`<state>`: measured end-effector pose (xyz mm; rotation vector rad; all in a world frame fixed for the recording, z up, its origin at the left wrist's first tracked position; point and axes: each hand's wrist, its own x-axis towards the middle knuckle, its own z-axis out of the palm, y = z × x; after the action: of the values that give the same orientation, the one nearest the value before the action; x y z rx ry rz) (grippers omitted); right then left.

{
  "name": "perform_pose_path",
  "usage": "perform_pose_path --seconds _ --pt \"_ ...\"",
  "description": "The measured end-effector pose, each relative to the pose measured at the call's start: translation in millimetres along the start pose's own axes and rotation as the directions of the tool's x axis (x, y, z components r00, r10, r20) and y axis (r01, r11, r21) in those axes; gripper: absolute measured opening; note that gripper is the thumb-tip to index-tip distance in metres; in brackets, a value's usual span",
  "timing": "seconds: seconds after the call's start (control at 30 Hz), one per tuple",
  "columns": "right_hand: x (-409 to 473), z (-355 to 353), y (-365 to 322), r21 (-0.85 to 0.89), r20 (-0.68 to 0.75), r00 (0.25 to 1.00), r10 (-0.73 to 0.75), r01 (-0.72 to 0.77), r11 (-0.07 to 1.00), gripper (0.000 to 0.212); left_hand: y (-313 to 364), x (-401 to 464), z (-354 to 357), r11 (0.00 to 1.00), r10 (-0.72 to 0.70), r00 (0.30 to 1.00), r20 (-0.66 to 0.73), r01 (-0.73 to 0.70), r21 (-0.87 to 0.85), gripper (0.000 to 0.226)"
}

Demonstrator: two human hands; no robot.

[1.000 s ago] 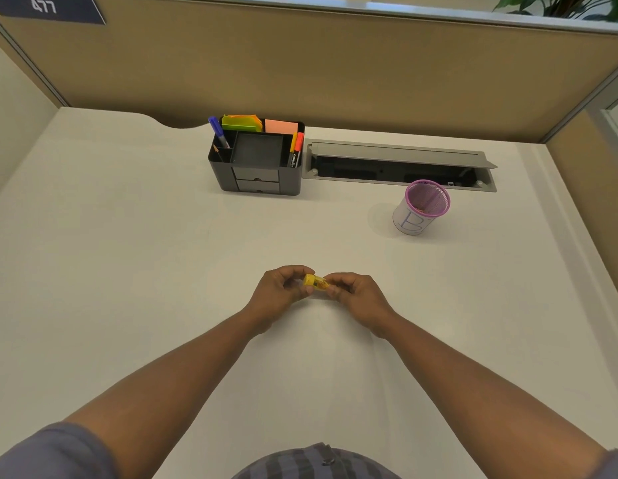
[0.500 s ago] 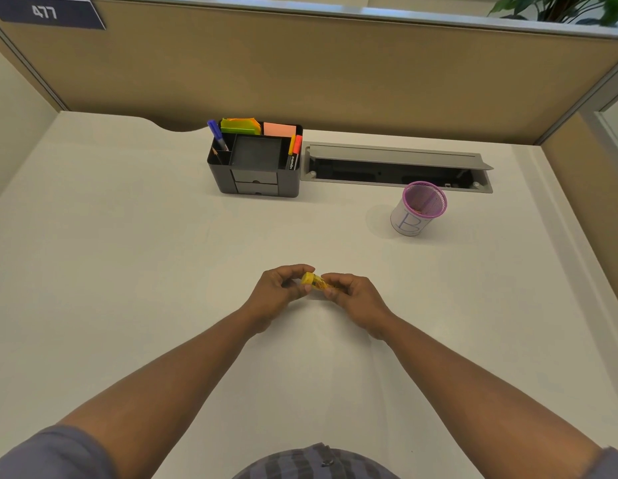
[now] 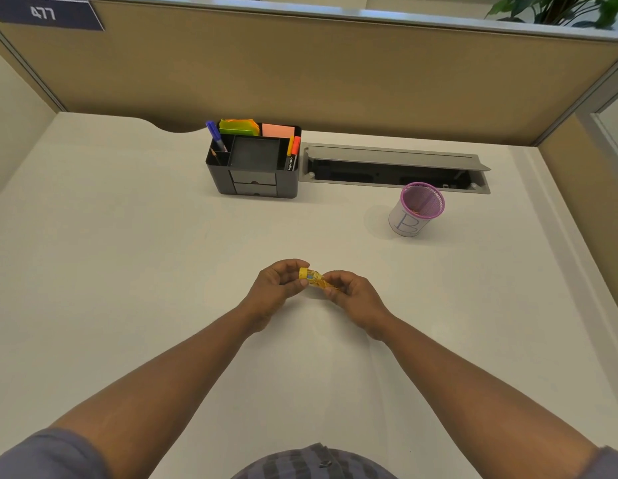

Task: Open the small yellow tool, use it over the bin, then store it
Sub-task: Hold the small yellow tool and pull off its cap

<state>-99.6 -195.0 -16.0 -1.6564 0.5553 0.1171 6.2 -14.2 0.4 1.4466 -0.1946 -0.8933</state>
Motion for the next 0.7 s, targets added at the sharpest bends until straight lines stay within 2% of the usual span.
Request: perform_pose_path --seconds 0.2,0.47,0.57,0.7 --pt "-2 1 0 0.052 -0.005 1.0 -0.001 0.001 0.999 0.023 2 1 5 0.998 -0.046 0.998 -0.042 0.044 -0.049 0.025" --pt "-5 1 -3 0.18 -0.029 0.999 0.046 -0.04 0.983 0.025 2 2 8 0.997 -0.072 0.996 -0.053 0.072 -0.004 0.021" --pt "-7 -1 -6 0.236 -0.138 0.988 0.076 -0.041 0.971 0.023 3 5 10 0.998 -0.067 0.996 -0.062 0.067 0.005 0.018" --pt "-9 -10 -16 0.155 -0.414 0.91 0.016 0.053 0.987 0.019 5 18 13 0.994 -0.086 0.993 -0.08 0.08 -0.076 0.017"
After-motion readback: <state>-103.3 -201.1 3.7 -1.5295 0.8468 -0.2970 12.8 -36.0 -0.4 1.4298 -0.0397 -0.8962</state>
